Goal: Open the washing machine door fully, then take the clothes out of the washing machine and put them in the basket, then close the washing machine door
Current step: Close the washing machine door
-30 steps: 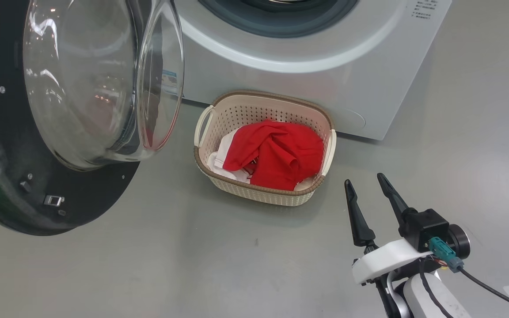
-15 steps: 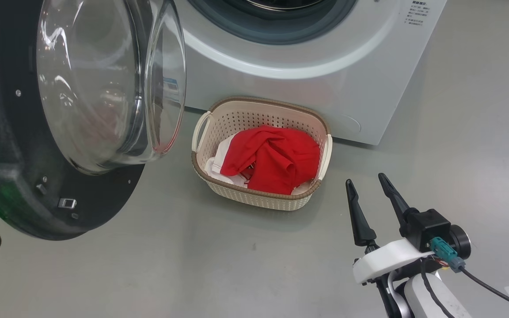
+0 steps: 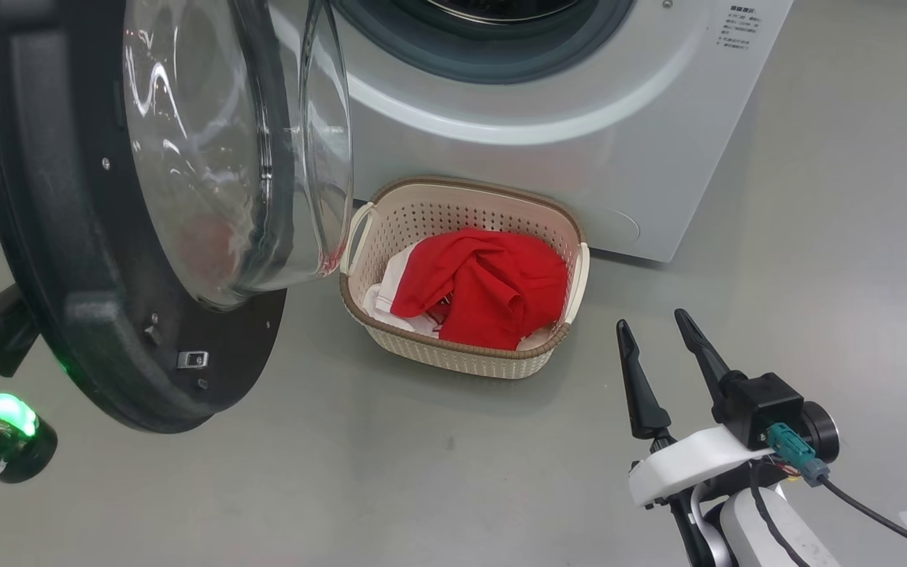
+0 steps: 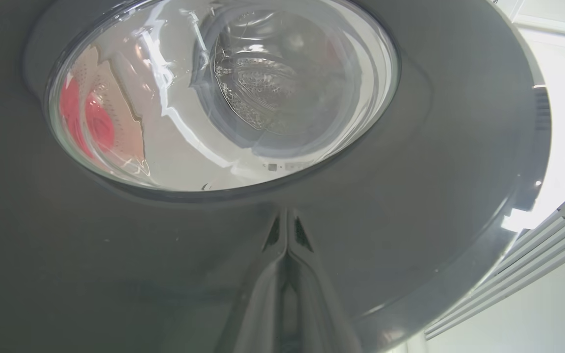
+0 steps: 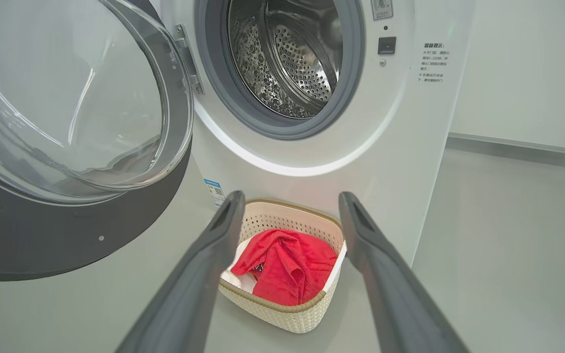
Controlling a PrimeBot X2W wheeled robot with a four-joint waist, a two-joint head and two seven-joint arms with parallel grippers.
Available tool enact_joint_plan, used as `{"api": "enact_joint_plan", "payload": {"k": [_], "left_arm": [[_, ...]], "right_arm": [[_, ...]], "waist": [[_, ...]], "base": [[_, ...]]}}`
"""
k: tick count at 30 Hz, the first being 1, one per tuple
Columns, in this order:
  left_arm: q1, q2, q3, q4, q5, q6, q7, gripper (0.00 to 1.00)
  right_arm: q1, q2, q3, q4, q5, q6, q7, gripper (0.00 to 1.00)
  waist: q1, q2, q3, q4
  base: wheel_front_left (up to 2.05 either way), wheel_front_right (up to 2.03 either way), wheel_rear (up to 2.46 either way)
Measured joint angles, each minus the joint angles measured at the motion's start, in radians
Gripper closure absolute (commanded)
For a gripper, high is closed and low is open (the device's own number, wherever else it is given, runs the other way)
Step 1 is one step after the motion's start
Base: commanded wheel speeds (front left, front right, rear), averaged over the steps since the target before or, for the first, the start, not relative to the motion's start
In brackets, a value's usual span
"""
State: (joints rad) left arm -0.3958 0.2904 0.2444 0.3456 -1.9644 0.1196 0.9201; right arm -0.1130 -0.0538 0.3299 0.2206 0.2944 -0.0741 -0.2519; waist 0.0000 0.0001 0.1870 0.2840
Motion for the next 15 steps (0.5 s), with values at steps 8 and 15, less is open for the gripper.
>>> {"api": "enact_joint_plan", "payload": {"k": [8, 15], "left_arm": [[0.038, -0.025, 0.008, -0.051, -0.022, 0.000, 0.006, 1.00], [0.060, -0.058, 0.001, -0.099, -0.053, 0.000, 0.007, 1.00]], "right_arm": [[0.000, 0.000, 0.010, 0.000, 0.004, 0.000, 0.000, 0.00], [0.003, 0.000, 0.015, 0.000, 0.005, 0.000, 0.000, 0.00]], "waist": [[0.0000, 0.0000, -0.006, -0.026], [0.0000, 0.0000, -0.009, -0.067]], "base": [[0.00, 0.00, 0.00], [0.00, 0.00, 0.00]]}}
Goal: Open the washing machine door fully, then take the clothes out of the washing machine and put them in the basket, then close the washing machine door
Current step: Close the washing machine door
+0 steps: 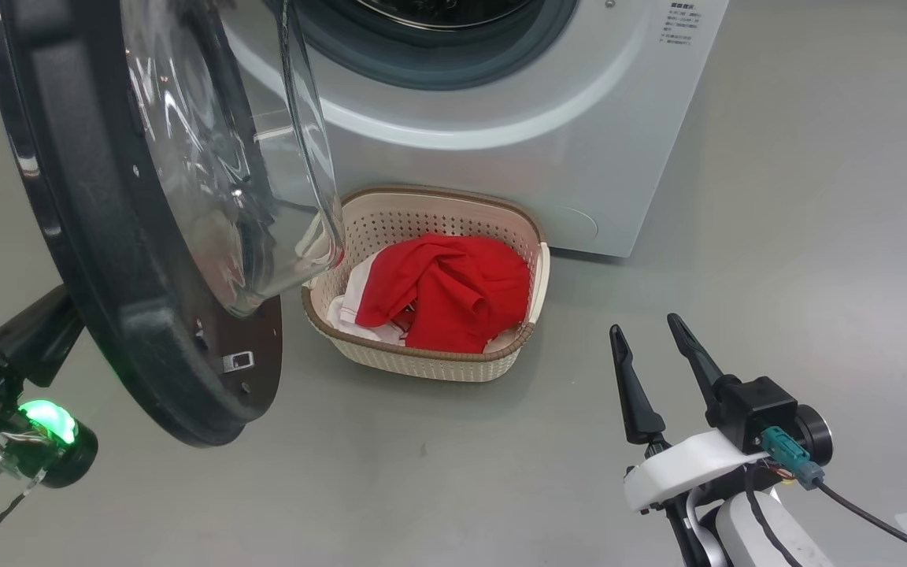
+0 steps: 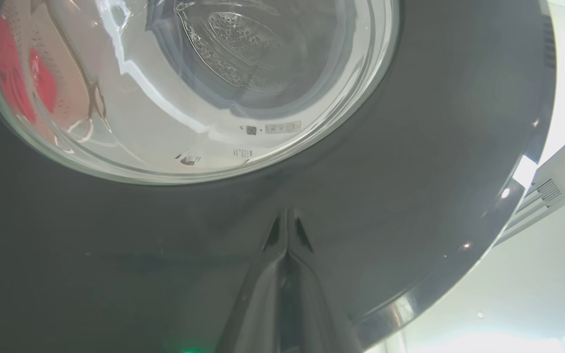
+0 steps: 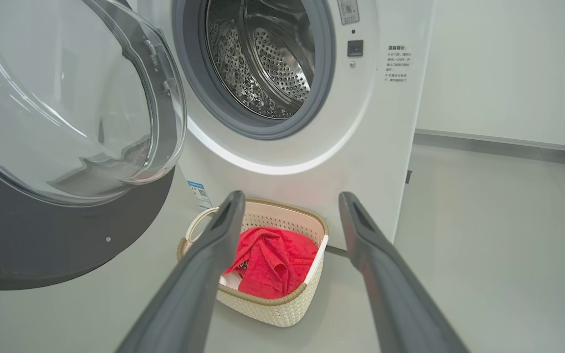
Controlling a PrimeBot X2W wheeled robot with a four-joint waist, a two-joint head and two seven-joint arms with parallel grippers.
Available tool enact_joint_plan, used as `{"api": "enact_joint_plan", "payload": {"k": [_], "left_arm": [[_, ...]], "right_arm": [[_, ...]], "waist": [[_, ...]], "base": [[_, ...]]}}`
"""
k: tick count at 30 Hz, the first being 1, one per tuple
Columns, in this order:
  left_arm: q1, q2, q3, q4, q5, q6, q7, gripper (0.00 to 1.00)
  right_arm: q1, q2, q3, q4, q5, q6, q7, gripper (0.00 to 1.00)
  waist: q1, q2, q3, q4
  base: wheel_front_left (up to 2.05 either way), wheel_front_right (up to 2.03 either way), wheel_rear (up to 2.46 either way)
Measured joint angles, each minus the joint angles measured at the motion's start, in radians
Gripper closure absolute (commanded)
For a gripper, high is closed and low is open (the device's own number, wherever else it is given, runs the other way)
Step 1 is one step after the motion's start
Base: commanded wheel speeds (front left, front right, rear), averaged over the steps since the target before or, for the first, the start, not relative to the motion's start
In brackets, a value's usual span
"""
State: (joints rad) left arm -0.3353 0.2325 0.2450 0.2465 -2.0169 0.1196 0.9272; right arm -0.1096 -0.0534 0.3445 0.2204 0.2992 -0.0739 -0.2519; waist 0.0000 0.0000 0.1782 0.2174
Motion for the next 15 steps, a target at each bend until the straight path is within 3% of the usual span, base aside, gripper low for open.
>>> {"api": "enact_joint_plan", "payload": {"k": [15], "left_arm": [[0.039, -0.049, -0.032, -0.071, -0.010, 0.000, -0.040, 1.00]], "right_arm": [[0.021, 0.001, 0.003, -0.017, 0.015, -0.001, 0.000, 0.00]], "waist": [[0.0000, 0.0000, -0.015, -0.128]], "base": [[0.00, 0.00, 0.00]]}}
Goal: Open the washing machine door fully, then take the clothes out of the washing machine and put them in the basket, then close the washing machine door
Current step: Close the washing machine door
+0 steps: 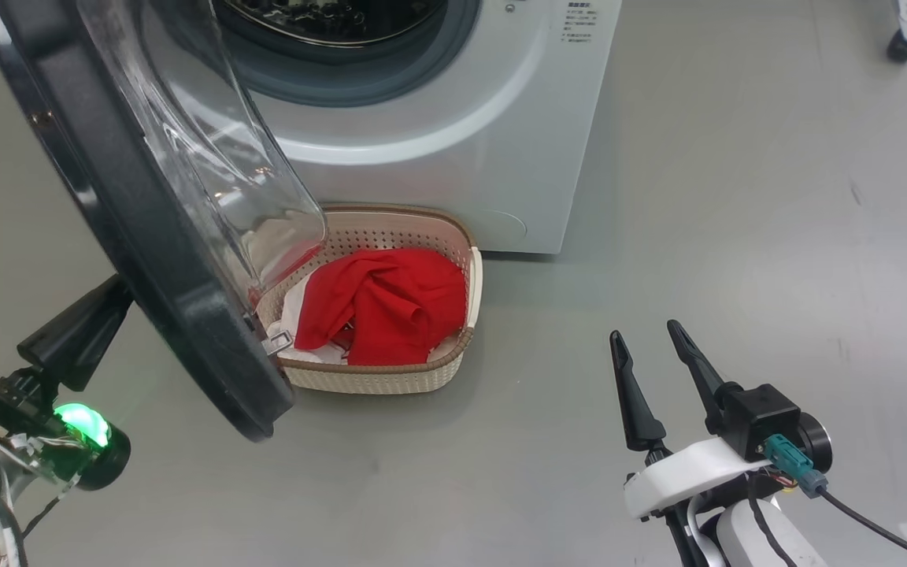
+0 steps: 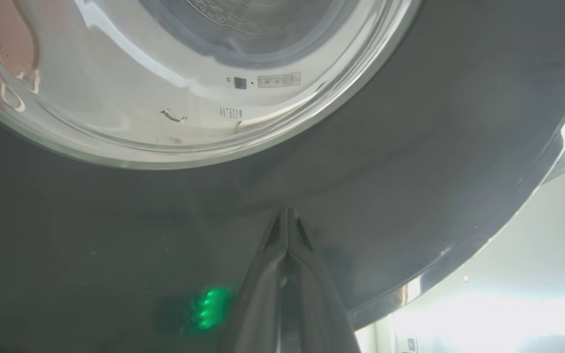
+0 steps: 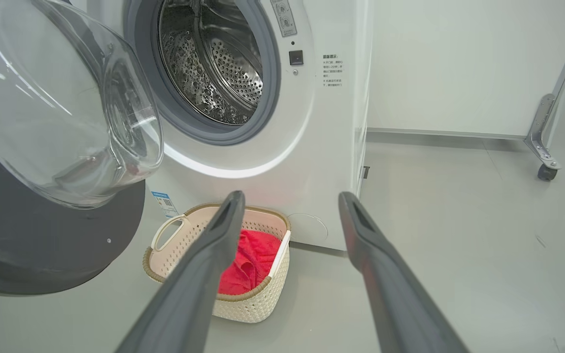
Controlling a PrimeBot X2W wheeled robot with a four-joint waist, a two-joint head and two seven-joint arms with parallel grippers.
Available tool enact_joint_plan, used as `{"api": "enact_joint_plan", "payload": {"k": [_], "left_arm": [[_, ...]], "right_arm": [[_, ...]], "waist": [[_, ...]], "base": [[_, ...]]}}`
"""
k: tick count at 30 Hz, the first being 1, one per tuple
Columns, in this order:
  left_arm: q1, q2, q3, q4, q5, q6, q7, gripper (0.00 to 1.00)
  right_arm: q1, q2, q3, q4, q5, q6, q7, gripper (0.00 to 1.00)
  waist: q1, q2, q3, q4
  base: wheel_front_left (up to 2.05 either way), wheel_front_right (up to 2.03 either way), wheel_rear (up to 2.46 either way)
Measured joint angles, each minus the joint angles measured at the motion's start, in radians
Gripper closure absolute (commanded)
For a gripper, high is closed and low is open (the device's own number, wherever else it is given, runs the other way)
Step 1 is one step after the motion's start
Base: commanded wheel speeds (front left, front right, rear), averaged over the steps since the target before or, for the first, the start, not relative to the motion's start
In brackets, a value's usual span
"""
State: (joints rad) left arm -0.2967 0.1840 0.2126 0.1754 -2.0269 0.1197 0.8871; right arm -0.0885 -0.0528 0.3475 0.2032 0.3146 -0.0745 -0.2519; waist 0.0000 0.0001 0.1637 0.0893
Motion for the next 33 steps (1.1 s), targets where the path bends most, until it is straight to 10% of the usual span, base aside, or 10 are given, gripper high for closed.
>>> {"api": "enact_joint_plan", "payload": {"k": [33], "left_arm": [[-0.055, -0.065, -0.026, 0.003, -0.014, 0.000, -0.222, 1.00]], "right_arm": [[0.049, 0.004, -0.005, -0.078, 0.031, -0.025, 0.000, 0.00]], "waist": [[0.0000, 0.0000, 0.046, -0.317]], "base": [[0.00, 0.00, 0.00]]}}
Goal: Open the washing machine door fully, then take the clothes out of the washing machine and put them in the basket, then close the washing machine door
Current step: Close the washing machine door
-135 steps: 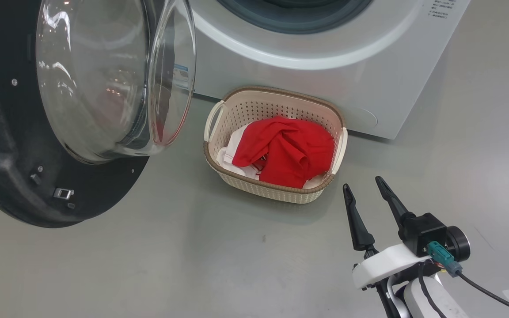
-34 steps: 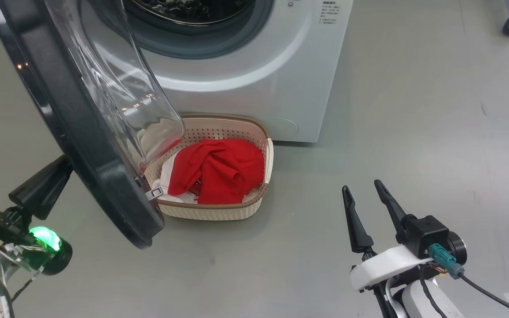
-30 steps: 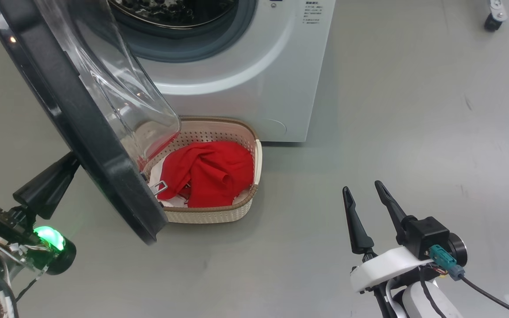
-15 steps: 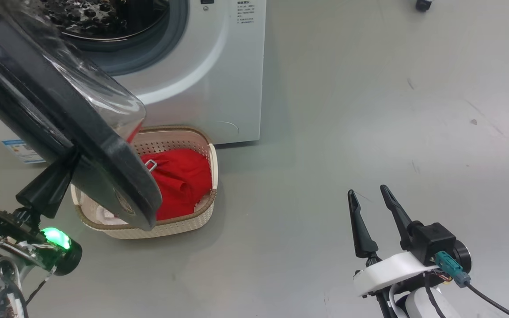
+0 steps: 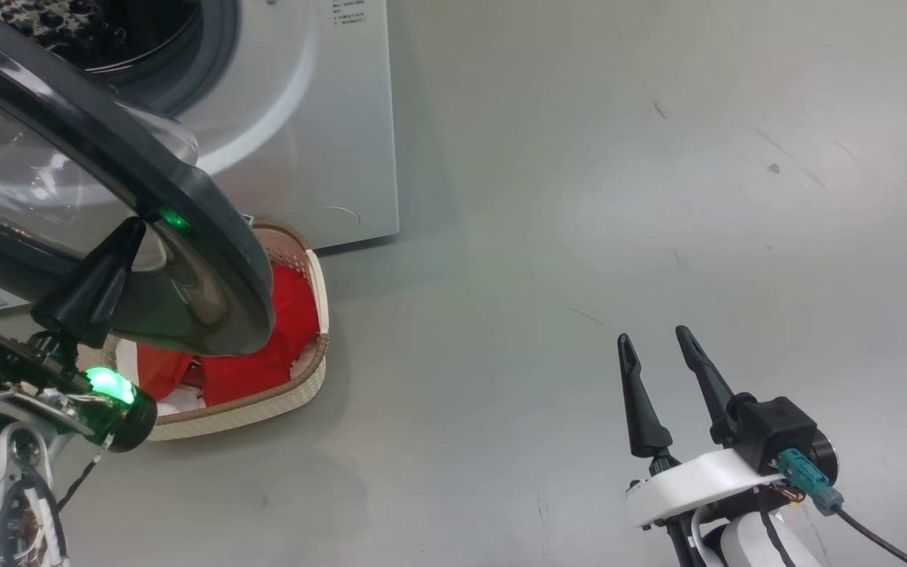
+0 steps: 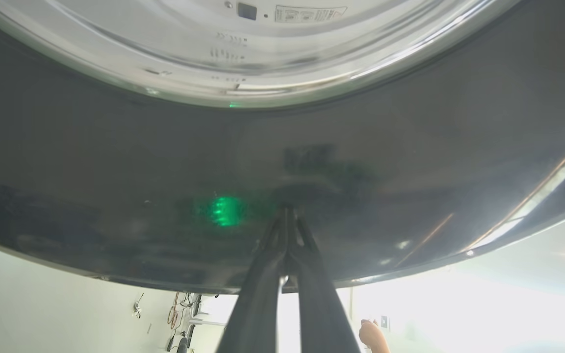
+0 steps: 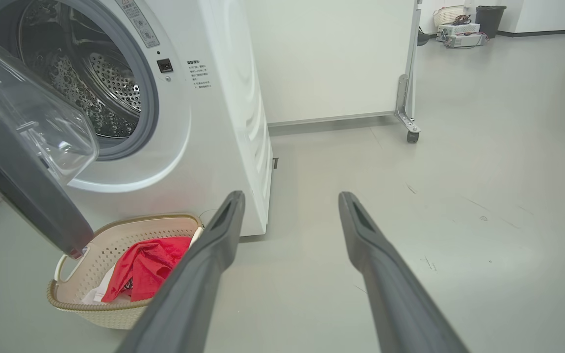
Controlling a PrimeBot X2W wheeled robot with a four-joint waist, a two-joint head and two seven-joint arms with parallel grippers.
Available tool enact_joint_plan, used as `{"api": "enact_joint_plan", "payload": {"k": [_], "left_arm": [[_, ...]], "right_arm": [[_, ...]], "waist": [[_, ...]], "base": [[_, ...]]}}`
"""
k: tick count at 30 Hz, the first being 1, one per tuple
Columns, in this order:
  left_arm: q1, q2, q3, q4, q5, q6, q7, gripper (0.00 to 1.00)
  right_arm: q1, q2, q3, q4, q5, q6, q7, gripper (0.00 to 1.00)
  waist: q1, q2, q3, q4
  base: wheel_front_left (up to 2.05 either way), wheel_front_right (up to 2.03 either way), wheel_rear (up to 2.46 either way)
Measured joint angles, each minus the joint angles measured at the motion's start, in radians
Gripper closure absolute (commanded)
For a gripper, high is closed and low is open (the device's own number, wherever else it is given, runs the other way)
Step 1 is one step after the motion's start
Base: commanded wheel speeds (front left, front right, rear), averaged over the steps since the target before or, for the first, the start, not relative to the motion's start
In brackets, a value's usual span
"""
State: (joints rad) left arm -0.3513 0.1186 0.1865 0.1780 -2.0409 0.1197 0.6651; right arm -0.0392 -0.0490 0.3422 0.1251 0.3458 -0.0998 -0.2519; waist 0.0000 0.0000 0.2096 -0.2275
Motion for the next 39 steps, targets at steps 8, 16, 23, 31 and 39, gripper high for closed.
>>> {"api": "enact_joint_plan", "payload": {"k": [8, 16, 23, 31, 39], "left_arm": [[-0.035, 0.001, 0.006, 0.013, 0.014, 0.000, -0.063, 1.00], [-0.084, -0.001, 0.033, 0.052, 0.033, 0.000, -0.160, 1.00], [-0.144, -0.002, 0.022, 0.105, 0.073, 0.000, -0.220, 1.00], [-0.182, -0.003, 0.007, 0.161, 0.093, 0.000, -0.259, 1.00], [-0.179, -0.001, -0.024, 0.189, 0.099, -0.003, -0.230, 1.00]], "right_arm": [[0.004, 0.001, 0.008, -0.015, 0.014, -0.001, 0.000, 0.00], [0.013, 0.001, 0.007, -0.030, 0.023, -0.009, 0.000, 0.00], [0.013, 0.002, 0.003, -0.043, 0.023, -0.011, 0.000, 0.00], [0.014, 0.004, 0.002, -0.054, 0.025, -0.017, 0.000, 0.00], [0.020, 0.004, -0.031, -0.077, 0.031, -0.018, 0.000, 0.00]], "waist": [[0.0000, 0.0000, 0.019, -0.062], [0.0000, 0.0000, 0.037, -0.110], [0.0000, 0.0000, 0.055, -0.142], [0.0000, 0.0000, 0.063, -0.164], [0.0000, 0.0000, 0.051, -0.150]], "base": [[0.00, 0.00, 0.00], [0.00, 0.00, 0.00], [0.00, 0.00, 0.00], [0.00, 0.00, 0.00], [0.00, 0.00, 0.00]]}}
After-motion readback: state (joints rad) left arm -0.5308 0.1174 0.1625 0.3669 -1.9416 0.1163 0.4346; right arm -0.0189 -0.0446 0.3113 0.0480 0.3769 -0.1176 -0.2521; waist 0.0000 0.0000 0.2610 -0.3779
